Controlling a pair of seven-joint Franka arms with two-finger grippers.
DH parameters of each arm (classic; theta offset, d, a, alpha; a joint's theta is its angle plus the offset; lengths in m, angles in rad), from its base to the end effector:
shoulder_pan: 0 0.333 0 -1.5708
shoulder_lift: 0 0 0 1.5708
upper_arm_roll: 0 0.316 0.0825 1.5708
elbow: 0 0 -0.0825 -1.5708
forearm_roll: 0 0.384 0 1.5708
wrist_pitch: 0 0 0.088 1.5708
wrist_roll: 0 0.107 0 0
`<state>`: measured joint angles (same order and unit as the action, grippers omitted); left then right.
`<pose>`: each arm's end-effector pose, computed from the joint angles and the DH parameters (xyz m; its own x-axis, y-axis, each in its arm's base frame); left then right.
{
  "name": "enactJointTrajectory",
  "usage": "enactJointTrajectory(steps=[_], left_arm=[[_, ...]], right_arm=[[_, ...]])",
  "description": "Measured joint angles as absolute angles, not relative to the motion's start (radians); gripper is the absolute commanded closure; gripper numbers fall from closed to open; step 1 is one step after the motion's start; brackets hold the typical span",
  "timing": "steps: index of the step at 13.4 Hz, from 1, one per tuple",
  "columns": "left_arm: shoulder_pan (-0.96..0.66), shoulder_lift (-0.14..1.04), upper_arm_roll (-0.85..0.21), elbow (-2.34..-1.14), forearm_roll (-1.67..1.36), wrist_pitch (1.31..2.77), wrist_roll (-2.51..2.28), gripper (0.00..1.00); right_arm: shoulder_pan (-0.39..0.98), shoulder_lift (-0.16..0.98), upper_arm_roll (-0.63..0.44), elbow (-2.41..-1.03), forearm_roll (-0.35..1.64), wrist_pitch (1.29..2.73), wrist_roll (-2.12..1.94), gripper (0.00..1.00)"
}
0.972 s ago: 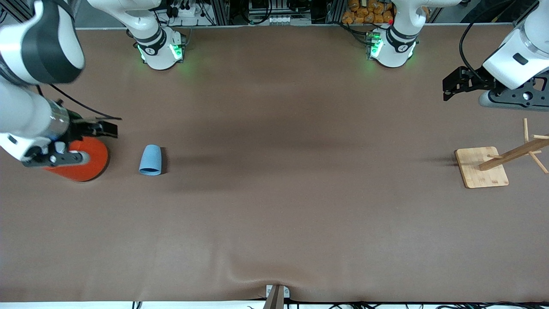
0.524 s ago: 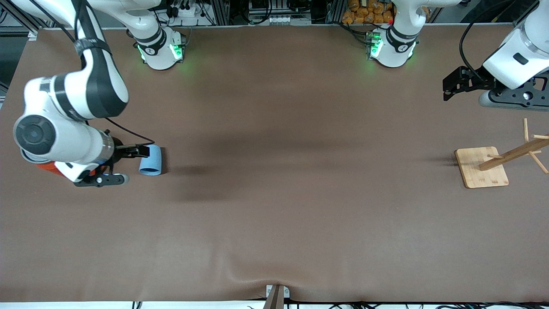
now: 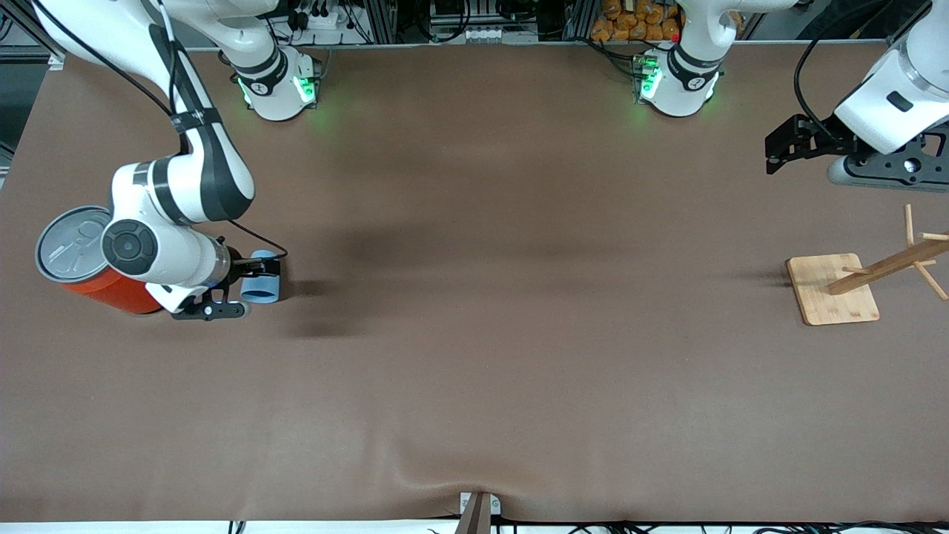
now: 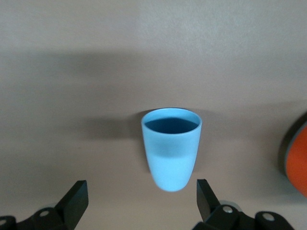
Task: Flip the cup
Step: 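Close the right gripper on the blue cup and lift it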
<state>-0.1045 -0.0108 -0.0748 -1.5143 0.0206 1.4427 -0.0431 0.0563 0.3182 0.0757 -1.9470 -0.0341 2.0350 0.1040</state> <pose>0.5298 -0.0938 0.6459 0.9893 -0.1328 -0.0598 -0.1344 -0.9906 -0.0240 0.5817 0.0738 0.3012 0.9733 0.0415 -0.2256 0.0487 -0.9985 0.0261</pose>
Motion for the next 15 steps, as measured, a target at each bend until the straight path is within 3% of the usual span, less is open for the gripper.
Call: enactJointTrajectory(steps=[9,15], left_arm=[[-0.105,-0.011,-0.075,-1.514,0.021,1.443,-0.043,0.0],[-0.105,-0.011,-0.075,-1.514,0.021,1.443,-0.043,0.0]], right_arm=[[0.005,0.324,0.074,-2.134,-0.034,2.307,-0.03,0.0],[-0.001,0.381,0.074,-2.161,-0.034,2.376,-0.092,0.02]])
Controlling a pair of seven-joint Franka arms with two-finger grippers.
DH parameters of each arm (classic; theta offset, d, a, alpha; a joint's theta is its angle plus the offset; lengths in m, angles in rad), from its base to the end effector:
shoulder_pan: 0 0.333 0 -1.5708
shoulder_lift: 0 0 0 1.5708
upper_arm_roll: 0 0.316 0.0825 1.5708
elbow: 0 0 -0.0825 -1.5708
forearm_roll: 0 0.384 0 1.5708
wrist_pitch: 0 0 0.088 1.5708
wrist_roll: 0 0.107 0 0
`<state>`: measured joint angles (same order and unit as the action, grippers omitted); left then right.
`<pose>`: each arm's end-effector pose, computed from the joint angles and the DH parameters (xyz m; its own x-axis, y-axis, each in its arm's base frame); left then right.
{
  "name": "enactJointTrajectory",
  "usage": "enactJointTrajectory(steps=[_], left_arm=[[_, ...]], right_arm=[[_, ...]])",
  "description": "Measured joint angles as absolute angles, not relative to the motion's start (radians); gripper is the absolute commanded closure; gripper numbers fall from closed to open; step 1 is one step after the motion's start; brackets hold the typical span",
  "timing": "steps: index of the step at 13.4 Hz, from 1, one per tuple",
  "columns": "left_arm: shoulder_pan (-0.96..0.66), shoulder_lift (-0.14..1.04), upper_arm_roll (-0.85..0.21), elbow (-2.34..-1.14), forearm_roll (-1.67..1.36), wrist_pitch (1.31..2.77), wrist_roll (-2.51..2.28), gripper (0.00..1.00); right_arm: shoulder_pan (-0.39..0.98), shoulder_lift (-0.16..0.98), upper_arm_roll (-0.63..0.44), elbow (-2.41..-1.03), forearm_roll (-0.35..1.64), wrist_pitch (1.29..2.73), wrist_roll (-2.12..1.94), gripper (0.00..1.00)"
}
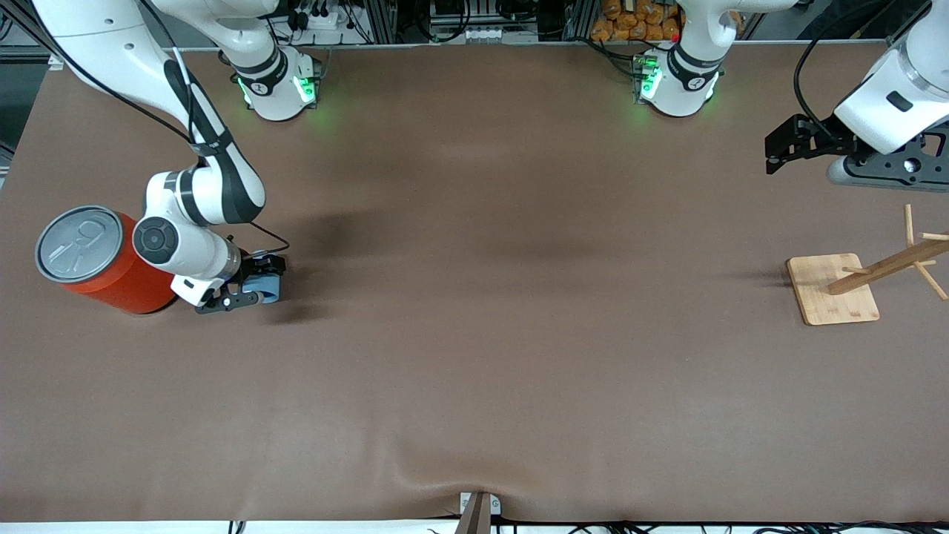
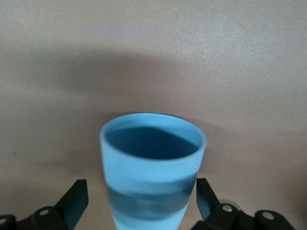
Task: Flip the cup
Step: 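Close the right gripper on the blue cup and lift it, then carry the blue cup toward the table middle with the right gripper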
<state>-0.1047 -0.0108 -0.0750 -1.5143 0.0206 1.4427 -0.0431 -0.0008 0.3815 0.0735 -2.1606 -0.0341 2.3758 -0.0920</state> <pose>0.5297 -0.0940 0.6459 0.9893 -0.1332 -0.0598 -0.1348 -0.9906 -0.0240 0.5467 0.0401 0.2055 0.9689 0.1865 -0.1627 0.1852 -0.9824 -0.0231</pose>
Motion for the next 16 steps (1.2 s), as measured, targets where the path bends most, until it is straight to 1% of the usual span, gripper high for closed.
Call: enactJointTrajectory(steps=[1,2,3,4,6,7,9,11,12,14,16], left_arm=[[-0.105,-0.011,-0.075,-1.514,0.021,1.443,-0.043,0.0],[-0.105,-0.011,-0.075,-1.514,0.021,1.443,-0.043,0.0],[-0.105,-0.011,-0.075,-1.514,0.021,1.443,-0.043,0.0],[-0.105,-0.011,-0.075,-1.514,0.021,1.443,-0.043,0.0],[-0.105,-0.011,-0.075,-1.514,0.021,1.443,-0.043,0.0],[-0.105,-0.011,-0.075,-1.514,0.021,1.443,-0.043,0.0],[-0.105,-0.011,-0.075,-1.514,0.021,1.443,-0.043,0.0],[-0.105,-0.011,-0.075,-1.514,0.021,1.443,-0.043,0.0],[-0.105,-0.011,-0.075,-1.514,0.021,1.443,-0.043,0.0],[-0.105,-0.011,-0.075,-1.514,0.021,1.443,-0.043,0.0],[-0.105,-0.011,-0.075,-1.514,0.021,1.443,-0.043,0.0]], right_arm=[[-0.005,0.392,0.073,-2.163,-0.034,2.391,-0.094,0.28],[-0.009,0.402,0.073,-2.165,-0.034,2.401,-0.097,0.57],[-0.011,0.408,0.073,-2.165,-0.034,2.404,-0.101,0.77],[-0.01,0.409,0.074,-2.165,-0.034,2.404,-0.104,0.93],[0.001,0.402,0.081,-2.145,-0.034,2.39,-0.105,0.94],[0.02,0.402,0.085,-2.112,-0.034,2.357,-0.104,0.94],[0.085,0.403,0.089,-1.997,0.006,2.268,-0.104,0.96],[0.145,0.416,0.091,-1.862,0.096,2.172,-0.104,0.97],[0.17,0.434,0.093,-1.787,0.127,2.131,-0.107,0.99],[0.24,0.494,0.098,-1.649,0.147,2.105,-0.113,1.0],[0.381,0.59,0.102,-1.501,0.149,2.109,-0.112,1.0]])
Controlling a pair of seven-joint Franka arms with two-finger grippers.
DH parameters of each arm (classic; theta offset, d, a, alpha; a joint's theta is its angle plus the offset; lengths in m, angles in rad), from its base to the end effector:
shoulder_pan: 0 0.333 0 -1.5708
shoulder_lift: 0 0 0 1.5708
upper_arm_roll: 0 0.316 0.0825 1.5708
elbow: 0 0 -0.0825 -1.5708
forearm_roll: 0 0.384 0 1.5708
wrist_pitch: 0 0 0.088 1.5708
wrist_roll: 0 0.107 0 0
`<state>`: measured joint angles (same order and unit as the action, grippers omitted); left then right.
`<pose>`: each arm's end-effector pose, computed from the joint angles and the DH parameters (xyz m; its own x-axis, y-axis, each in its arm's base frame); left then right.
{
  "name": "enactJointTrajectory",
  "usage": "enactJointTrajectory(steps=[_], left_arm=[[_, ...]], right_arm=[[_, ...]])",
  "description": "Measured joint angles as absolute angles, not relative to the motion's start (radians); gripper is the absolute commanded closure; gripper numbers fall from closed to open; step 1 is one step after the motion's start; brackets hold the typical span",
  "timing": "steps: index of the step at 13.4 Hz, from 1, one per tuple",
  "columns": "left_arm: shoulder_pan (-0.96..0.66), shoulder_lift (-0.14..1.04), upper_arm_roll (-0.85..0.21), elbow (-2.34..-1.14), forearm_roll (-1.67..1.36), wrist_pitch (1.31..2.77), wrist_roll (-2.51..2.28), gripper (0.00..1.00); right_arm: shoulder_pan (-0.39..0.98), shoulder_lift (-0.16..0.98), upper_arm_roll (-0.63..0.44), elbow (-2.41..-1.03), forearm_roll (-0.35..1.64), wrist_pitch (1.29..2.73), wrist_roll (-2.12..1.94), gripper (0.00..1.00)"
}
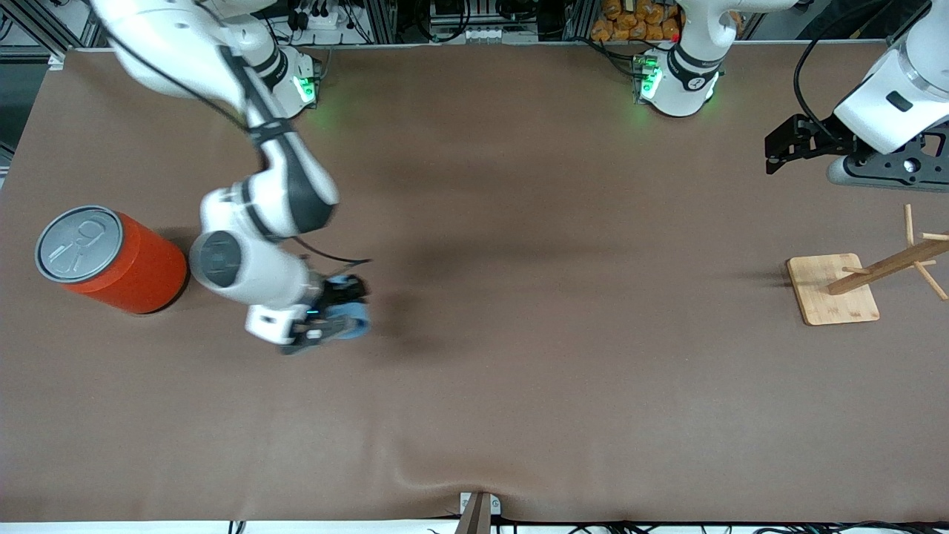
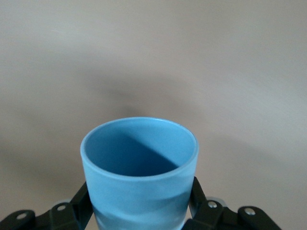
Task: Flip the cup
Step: 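Carry the blue cup toward the table middle with the right gripper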
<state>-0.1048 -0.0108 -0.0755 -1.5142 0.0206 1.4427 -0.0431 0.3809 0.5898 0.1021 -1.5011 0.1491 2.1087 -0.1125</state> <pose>0.5297 -0.0943 0.6459 0.9892 -0.1338 -0.0597 -0.1354 -0.9905 -0.0240 0.6299 0.3248 0.3276 0.8774 0.4788 0.0316 0.4760 -0.8603 -0.1825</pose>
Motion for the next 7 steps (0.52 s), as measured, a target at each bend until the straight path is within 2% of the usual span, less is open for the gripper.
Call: enactJointTrajectory(steps=[4,7], left_arm=[[-0.1,-0.011,-0.069,-1.514,0.019,1.443,-0.043,0.0],[-0.068,-0.006,-0.061,-1.514,0.016,1.443,-0.045,0.0]], right_arm=[[0.614,0.756,0.093,-1.272,0.118,2.155,-0.256,1.0],[0.711,0.813,0.09,-1.192,-0.069,2.152,-0.353,1.0]])
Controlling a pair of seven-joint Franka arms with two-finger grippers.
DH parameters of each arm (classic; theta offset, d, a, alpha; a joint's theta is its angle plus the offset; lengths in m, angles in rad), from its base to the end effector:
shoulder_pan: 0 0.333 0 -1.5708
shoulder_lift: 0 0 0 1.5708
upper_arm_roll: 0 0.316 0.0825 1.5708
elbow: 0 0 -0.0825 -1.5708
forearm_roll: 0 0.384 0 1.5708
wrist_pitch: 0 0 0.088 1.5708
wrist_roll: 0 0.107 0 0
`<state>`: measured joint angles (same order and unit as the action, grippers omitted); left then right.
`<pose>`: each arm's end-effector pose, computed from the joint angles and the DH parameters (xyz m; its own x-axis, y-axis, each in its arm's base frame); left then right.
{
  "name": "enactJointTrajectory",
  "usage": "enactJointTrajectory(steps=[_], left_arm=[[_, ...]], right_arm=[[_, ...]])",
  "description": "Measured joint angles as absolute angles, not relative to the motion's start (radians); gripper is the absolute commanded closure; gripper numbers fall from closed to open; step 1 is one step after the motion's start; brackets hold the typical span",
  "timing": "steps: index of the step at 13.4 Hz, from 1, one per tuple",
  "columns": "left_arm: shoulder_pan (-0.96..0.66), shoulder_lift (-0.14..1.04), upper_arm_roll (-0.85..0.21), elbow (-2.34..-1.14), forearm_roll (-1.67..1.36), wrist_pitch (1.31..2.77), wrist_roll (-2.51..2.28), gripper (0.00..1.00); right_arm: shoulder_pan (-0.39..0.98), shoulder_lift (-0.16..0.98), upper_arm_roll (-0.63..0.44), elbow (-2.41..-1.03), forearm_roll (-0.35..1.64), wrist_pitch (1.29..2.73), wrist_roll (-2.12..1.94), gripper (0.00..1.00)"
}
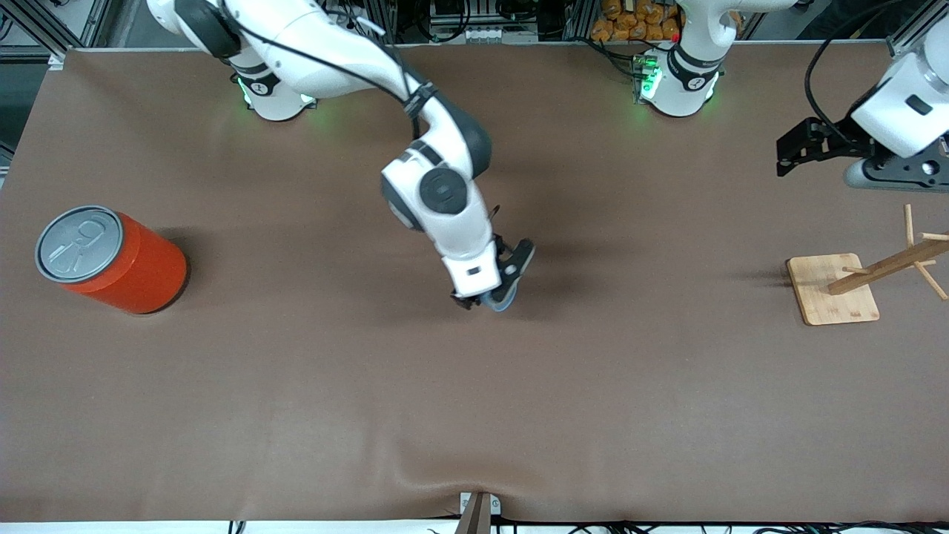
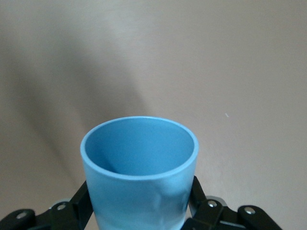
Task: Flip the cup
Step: 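Carry the blue cup toward the table middle with the right gripper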
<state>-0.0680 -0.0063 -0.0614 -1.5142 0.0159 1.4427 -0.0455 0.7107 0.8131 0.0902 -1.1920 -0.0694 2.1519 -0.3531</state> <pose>0.5351 -0.0679 0.6435 0.9946 -0.0815 -0.0643 -0.0829 -0.9964 -0.0192 0.5538 0.5380 0.3120 0.3969 0.9070 0.1409 0.9122 -0.4069 0.0493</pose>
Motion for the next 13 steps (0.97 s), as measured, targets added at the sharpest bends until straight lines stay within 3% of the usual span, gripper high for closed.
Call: enactJointTrajectory(steps=[6,13], left_arm=[[0.164,0.095,-0.054,-1.515,-0.245,1.507,-0.001,0.0],[0.273,0.221,-0.054,-1.515,-0.516,1.514,0.14,0.0]], right_arm=[[0.87,0.956,0.062,-1.101,-0.201,2.139,-0.445,1.0],[0.88,1.005,0.053,-1.095,-0.245,2.135,-0.441,1.0]])
